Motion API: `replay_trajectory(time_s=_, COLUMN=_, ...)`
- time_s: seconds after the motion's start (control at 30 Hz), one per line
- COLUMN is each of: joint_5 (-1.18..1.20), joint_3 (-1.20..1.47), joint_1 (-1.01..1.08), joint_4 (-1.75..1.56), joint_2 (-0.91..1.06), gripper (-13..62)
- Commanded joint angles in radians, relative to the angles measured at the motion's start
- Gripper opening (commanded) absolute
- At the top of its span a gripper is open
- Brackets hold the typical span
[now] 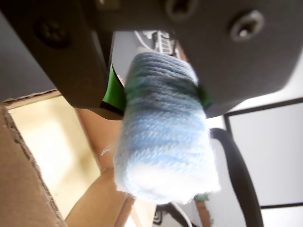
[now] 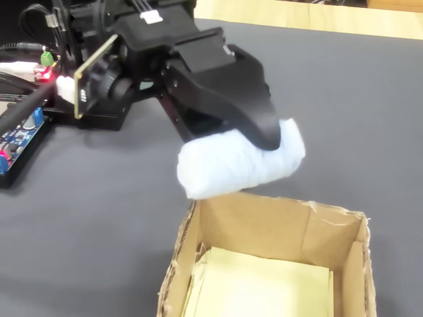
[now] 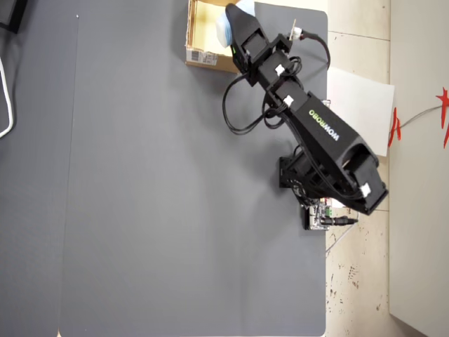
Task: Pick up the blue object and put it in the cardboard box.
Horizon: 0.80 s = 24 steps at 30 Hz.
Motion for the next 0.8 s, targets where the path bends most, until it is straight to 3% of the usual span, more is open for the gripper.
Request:
replay_trajectory(time_s=0.0, joint_5=0.003, joint_3=-0.11, joint_1=-0.011, joint_4=-0.02, joint_2=0.012, gripper=32.2)
replay_trajectory(time_s=0.43, joint_5=0.005, joint_3=-0.087, joint_1=-0.029, joint_4=0.097, joint_2=0.023, gripper=33.8)
replay_trajectory(time_s=0.77, joint_5=0.011, joint_3=-0.029, joint_1=-0.262, joint_4=0.15, joint_2=0.135, gripper=33.5)
